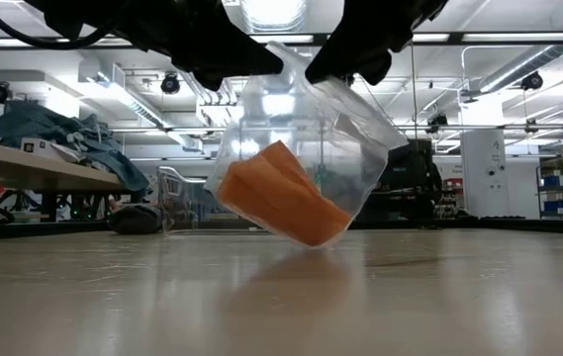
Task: Roll bandage
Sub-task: Put the zip bag into the transparent bin
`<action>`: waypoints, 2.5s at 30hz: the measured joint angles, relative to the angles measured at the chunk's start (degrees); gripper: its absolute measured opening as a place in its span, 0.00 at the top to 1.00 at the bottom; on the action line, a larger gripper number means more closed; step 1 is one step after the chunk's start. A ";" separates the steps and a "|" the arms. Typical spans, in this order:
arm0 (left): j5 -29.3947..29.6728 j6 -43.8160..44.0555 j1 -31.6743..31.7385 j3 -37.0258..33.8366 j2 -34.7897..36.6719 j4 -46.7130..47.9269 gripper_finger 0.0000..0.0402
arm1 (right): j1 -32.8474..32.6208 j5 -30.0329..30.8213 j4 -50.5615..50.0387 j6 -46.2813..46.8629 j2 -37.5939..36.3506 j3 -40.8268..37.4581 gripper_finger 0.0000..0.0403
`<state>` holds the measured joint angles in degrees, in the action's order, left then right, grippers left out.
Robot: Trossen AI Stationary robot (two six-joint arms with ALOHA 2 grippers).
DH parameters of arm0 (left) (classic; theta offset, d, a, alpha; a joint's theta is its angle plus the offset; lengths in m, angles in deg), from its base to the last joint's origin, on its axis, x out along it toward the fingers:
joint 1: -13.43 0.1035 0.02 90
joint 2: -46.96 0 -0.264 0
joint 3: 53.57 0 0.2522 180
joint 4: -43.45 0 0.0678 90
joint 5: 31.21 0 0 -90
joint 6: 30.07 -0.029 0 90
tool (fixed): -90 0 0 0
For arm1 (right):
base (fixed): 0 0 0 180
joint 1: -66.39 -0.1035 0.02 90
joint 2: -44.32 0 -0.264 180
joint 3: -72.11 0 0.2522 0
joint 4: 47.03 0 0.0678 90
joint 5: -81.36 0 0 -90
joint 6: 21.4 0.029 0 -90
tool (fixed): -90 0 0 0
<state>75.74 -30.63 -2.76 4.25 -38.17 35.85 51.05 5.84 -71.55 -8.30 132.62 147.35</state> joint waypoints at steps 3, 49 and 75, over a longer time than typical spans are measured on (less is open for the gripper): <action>0.00 0.02 0.00 0.00 0.00 0.00 1.00 | 0.00 -1.35 -0.07 -0.70 -0.38 0.00 0.90; -2.50 8.08 1.31 -0.02 -0.09 -5.62 0.76 | -0.04 -1.43 4.62 -5.44 -0.01 0.02 1.00; -3.66 4.26 0.35 -0.68 -0.13 -3.98 1.00 | -0.02 -1.46 0.15 -1.74 -0.01 0.02 0.73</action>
<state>72.07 -26.37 -2.41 3.57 -38.30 31.87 51.03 4.37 -71.39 -10.03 132.62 147.37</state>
